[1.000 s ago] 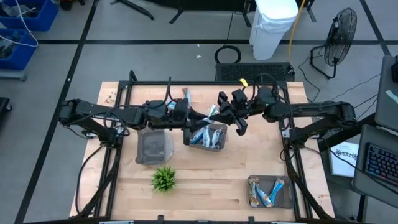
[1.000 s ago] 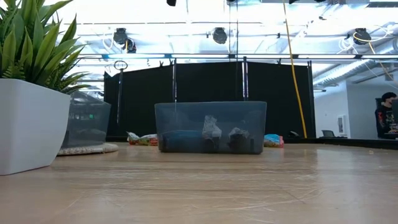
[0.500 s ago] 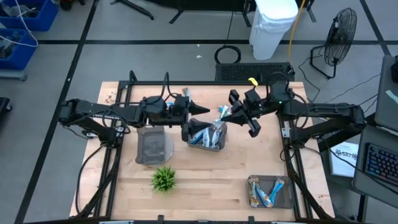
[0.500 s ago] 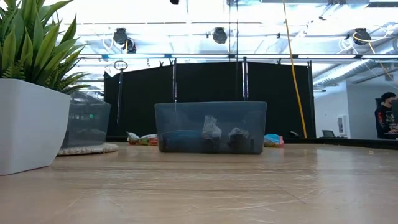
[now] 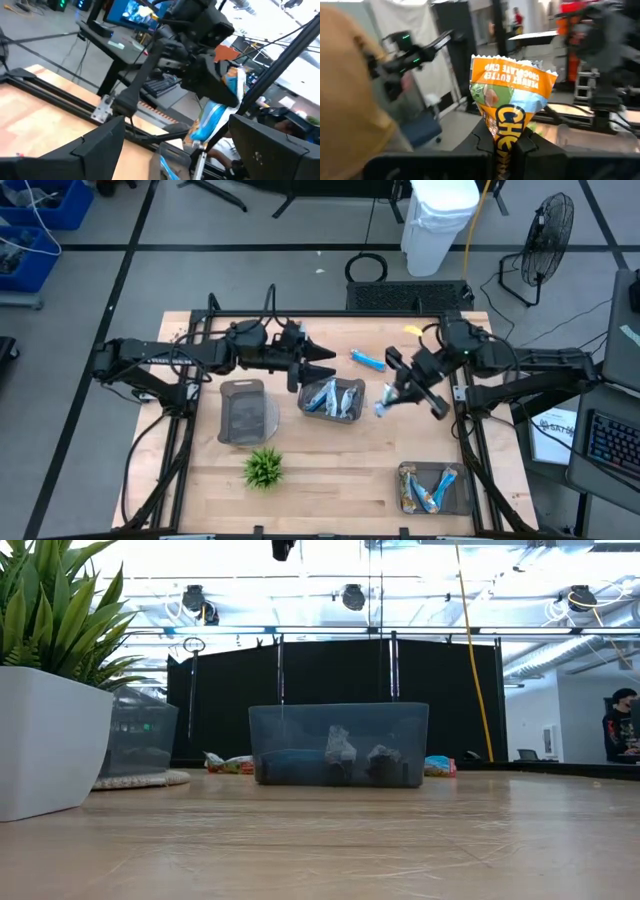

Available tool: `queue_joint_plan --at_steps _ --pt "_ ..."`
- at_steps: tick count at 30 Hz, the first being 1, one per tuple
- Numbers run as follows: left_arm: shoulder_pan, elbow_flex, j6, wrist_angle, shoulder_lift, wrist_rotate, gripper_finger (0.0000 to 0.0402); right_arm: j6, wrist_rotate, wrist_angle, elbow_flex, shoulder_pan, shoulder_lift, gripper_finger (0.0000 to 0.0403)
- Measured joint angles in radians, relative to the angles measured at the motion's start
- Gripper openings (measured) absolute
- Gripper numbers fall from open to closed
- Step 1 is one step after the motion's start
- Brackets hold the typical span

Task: Pick and place Granola Bars by type
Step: Put the orange granola bar into the bottom black bin

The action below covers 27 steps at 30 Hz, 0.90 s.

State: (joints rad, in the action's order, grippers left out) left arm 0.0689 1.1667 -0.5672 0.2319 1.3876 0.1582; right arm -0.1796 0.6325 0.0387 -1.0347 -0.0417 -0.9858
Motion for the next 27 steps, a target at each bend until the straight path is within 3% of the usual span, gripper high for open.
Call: queue_joint_plan --at_steps 8,14,19,27 --pt "0.063 0.0 -0.044 0.002 0.0 0.086 0.0373 0.22 0.031 -0.242 0.0 0.076 0.074 0.0007" --pt "0.094 0.0 -0.071 -0.01 0.0 0.131 0.0377 0.166 0.02 -0.274 0.0 0.161 0.09 0.0006" --pt "0.11 0.0 -0.063 -0.049 0.0 0.164 0.0371 0.119 -0.066 -0.339 0.0 0.27 0.088 0.0006" --pt "0.137 0.0 -0.057 -0.152 0.0 0.2 0.0378 0.232 -0.222 -0.542 0.0 0.432 0.088 0.0006"
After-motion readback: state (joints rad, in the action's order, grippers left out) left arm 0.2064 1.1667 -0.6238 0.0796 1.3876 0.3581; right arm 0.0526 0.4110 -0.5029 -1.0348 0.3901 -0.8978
